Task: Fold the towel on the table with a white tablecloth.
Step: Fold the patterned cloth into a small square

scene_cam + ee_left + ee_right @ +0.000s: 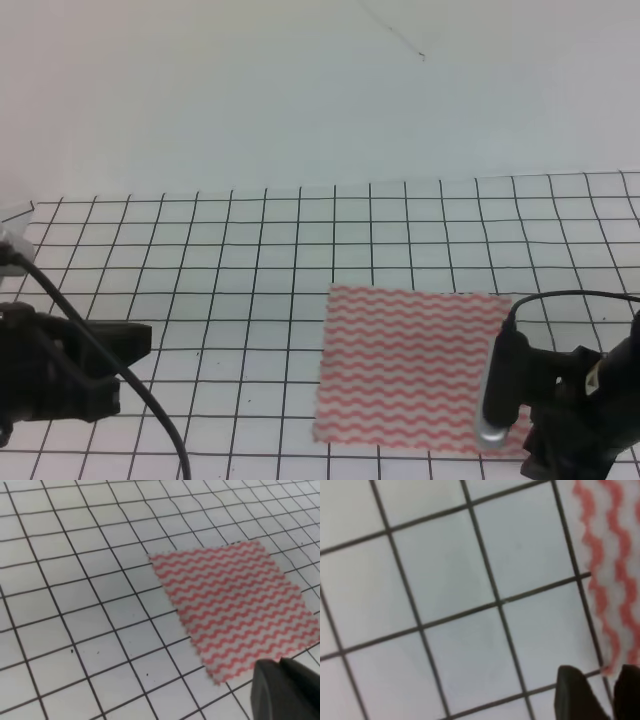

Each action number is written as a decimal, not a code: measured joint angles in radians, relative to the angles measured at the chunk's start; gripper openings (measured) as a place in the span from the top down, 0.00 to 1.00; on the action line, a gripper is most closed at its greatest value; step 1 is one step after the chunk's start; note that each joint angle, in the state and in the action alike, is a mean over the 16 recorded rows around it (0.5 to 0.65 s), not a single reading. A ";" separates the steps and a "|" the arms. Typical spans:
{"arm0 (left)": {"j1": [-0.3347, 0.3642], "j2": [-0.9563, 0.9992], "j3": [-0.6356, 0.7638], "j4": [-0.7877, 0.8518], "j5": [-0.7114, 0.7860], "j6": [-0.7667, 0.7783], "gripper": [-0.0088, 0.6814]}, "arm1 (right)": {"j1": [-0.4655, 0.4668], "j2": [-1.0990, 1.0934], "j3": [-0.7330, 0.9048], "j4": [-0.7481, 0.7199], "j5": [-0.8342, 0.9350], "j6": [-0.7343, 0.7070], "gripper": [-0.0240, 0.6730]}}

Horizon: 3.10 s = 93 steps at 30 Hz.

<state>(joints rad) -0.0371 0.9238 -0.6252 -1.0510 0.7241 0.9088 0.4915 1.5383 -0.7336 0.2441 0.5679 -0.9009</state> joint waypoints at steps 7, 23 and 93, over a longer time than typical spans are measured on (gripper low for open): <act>0.000 -0.001 -0.001 0.018 0.021 -0.002 0.99 | 0.018 0.067 -0.005 -0.062 -0.069 0.000 0.70; 0.000 -0.001 -0.002 0.024 0.050 -0.008 0.99 | 0.018 0.141 -0.019 -0.103 -0.114 0.006 0.70; 0.000 -0.001 -0.002 0.024 -0.053 -0.026 0.99 | -0.093 0.231 -0.022 -0.126 -0.758 0.001 0.96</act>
<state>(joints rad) -0.0371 0.9232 -0.6267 -1.0266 0.6716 0.8829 0.3987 1.7690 -0.7561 0.1185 -0.1901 -0.8996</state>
